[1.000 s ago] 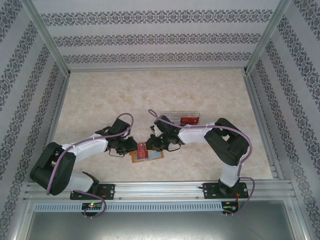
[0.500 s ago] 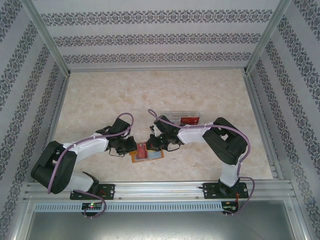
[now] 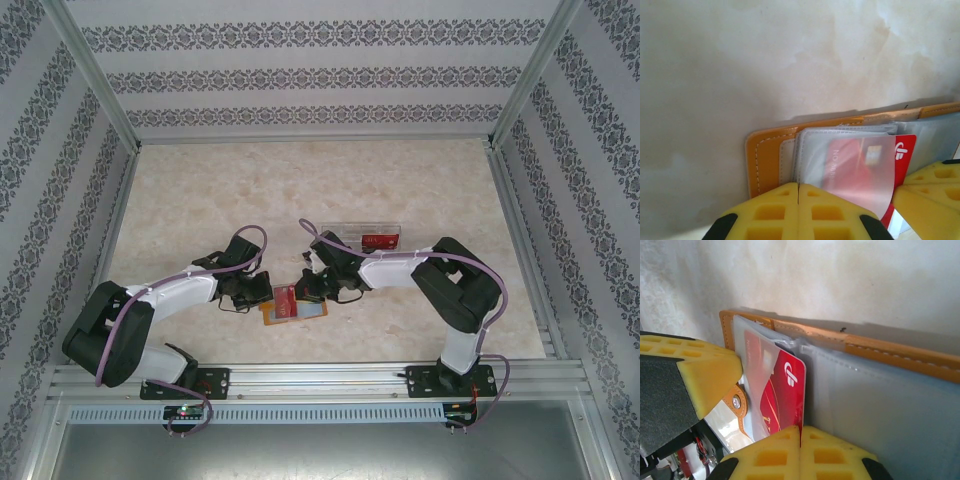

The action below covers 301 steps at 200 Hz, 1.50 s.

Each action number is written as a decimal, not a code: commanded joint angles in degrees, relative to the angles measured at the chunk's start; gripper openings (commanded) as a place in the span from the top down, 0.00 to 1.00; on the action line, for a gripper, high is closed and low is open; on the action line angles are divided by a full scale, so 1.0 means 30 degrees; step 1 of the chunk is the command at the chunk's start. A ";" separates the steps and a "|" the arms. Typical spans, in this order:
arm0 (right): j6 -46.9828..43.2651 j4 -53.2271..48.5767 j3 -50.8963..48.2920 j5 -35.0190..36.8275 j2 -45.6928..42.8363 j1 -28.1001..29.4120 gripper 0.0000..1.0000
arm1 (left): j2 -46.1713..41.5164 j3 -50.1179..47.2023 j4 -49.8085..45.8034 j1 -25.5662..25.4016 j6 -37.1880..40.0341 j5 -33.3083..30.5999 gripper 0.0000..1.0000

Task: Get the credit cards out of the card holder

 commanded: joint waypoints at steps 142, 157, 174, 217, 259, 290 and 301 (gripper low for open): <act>-0.2906 -0.5592 -0.0658 0.1865 -0.3850 -0.0877 1.00 | 0.0183 -0.0315 -0.0958 0.0144 -0.0121 -0.0688 0.90; -0.3184 -0.6202 -0.0554 0.2038 -0.4367 -0.0920 1.00 | 0.0149 -0.0201 -0.0986 0.0107 -0.0097 -0.0540 0.89; -0.3678 -0.6999 -0.0218 0.2297 -0.5043 -0.0939 1.00 | -0.0079 0.0065 -0.1140 0.0106 -0.0031 -0.0387 0.85; -0.6013 -1.0614 0.1988 0.3646 -0.6320 -0.1010 1.00 | -0.1579 0.1057 -0.2010 0.0104 0.0048 -0.0416 0.68; -0.9829 -1.5376 0.5139 0.6622 -0.6807 -0.1115 1.00 | -0.2672 0.1846 -0.2134 0.0110 -0.0078 -0.0348 0.54; -1.2920 -1.8499 0.7190 0.9367 -0.6917 -0.1243 1.00 | -0.3430 0.2393 -0.2071 0.0134 -0.0119 -0.0358 0.45; -1.4009 -1.9142 0.7663 1.0190 -0.7070 -0.1251 1.00 | -0.3659 0.2595 -0.2057 0.0130 -0.0061 -0.0324 0.44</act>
